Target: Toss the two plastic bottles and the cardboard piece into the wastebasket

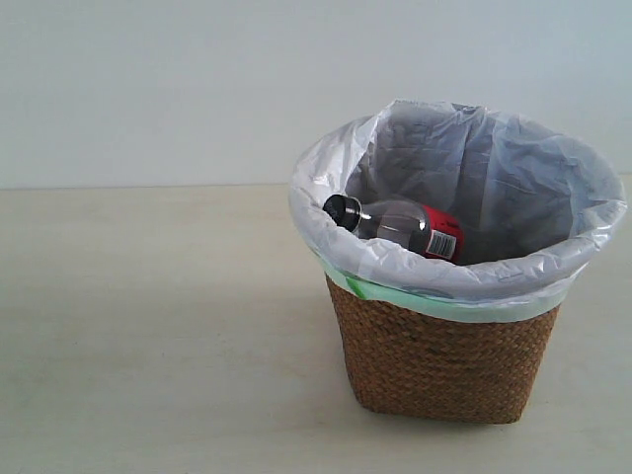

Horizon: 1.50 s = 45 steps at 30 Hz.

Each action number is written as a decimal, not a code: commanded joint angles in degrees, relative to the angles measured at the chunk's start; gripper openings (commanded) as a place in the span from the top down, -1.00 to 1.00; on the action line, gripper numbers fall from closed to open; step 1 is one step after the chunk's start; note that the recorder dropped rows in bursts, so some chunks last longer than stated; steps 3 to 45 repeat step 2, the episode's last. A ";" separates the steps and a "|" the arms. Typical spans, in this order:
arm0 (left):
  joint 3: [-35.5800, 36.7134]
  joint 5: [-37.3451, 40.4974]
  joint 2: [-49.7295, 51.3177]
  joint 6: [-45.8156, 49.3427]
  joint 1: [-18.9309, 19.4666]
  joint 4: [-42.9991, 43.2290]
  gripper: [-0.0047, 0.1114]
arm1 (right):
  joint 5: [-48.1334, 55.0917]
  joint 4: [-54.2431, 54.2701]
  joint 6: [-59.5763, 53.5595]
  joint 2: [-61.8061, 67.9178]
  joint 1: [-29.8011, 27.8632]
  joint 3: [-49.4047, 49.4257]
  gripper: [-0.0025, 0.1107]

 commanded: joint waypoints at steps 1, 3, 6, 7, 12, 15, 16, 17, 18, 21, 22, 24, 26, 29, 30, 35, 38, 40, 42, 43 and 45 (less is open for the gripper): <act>0.23 0.11 -0.19 -0.53 -0.45 0.37 0.85 | -0.25 -0.34 -0.06 -0.31 -0.17 0.00 0.96; 0.23 0.11 -0.19 -0.53 -0.45 0.37 0.85 | -0.25 -0.34 -0.06 -0.31 -0.17 0.00 0.96; 0.23 0.11 -0.19 -0.53 -0.45 0.37 0.85 | -0.25 -0.34 -0.06 -0.31 -0.17 0.00 0.96; 0.23 0.11 -0.19 -0.53 -0.45 0.37 0.85 | -0.25 -0.34 -0.06 -0.31 -0.17 0.00 0.96; 0.23 0.11 -0.19 -0.53 -0.45 0.37 0.85 | -0.25 -0.34 -0.06 -0.31 -0.17 0.00 0.96; 0.23 0.11 -0.19 -0.53 -0.45 0.37 0.85 | -0.25 -0.34 -0.06 -0.31 -0.17 0.00 0.96; 0.23 0.11 -0.19 -0.53 -0.45 0.37 0.85 | -0.25 -0.34 -0.06 -0.31 -0.17 0.00 0.96; 0.23 0.11 -0.19 -0.53 -0.45 0.37 0.85 | -0.25 -0.34 -0.06 -0.31 -0.17 0.00 0.96; 0.23 0.11 -0.19 -0.53 -0.45 0.37 0.85 | -0.25 -0.34 -0.06 -0.31 -0.17 0.00 0.96; 0.23 0.11 -0.19 -0.53 -0.45 0.37 0.85 | -0.25 -0.34 -0.06 -0.31 -0.17 0.00 0.96; 0.23 0.11 -0.19 -0.53 -0.45 0.37 0.85 | -0.25 -0.34 -0.06 -0.31 -0.17 0.00 0.96; 0.23 0.11 -0.19 -0.53 -0.45 0.37 0.85 | -0.25 -0.34 -0.06 -0.31 -0.17 0.00 0.96; 0.23 0.11 -0.19 -0.53 -0.45 0.37 0.85 | -0.25 -0.34 -0.06 -0.31 -0.17 0.00 0.96; 0.23 0.11 -0.19 -0.53 -0.45 0.37 0.85 | -0.25 -0.34 -0.06 -0.31 -0.17 0.00 0.96; 0.23 0.11 -0.19 -0.53 -0.45 0.37 0.85 | -0.25 -0.34 -0.06 -0.31 -0.17 0.00 0.96; 0.23 0.11 -0.19 -0.53 -0.45 0.37 0.85 | -0.25 -0.34 -0.06 -0.31 -0.17 0.00 0.96; 0.23 0.11 -0.19 -0.53 -0.45 0.37 0.85 | -0.25 -0.34 -0.06 -0.31 -0.17 0.00 0.96; 0.23 0.11 -0.19 -0.53 -0.45 0.37 0.85 | -0.25 -0.34 -0.06 -0.31 -0.17 0.00 0.96; 0.23 0.11 -0.19 -0.53 -0.45 0.37 0.85 | -0.25 -0.34 -0.06 -0.31 -0.17 0.00 0.96; 0.23 0.11 -0.19 -0.53 -0.45 0.37 0.85 | -0.25 -0.34 -0.06 -0.31 -0.17 0.00 0.96; 0.23 0.11 -0.19 -0.53 -0.45 0.37 0.85 | -0.25 -0.34 -0.06 -0.31 -0.17 0.00 0.96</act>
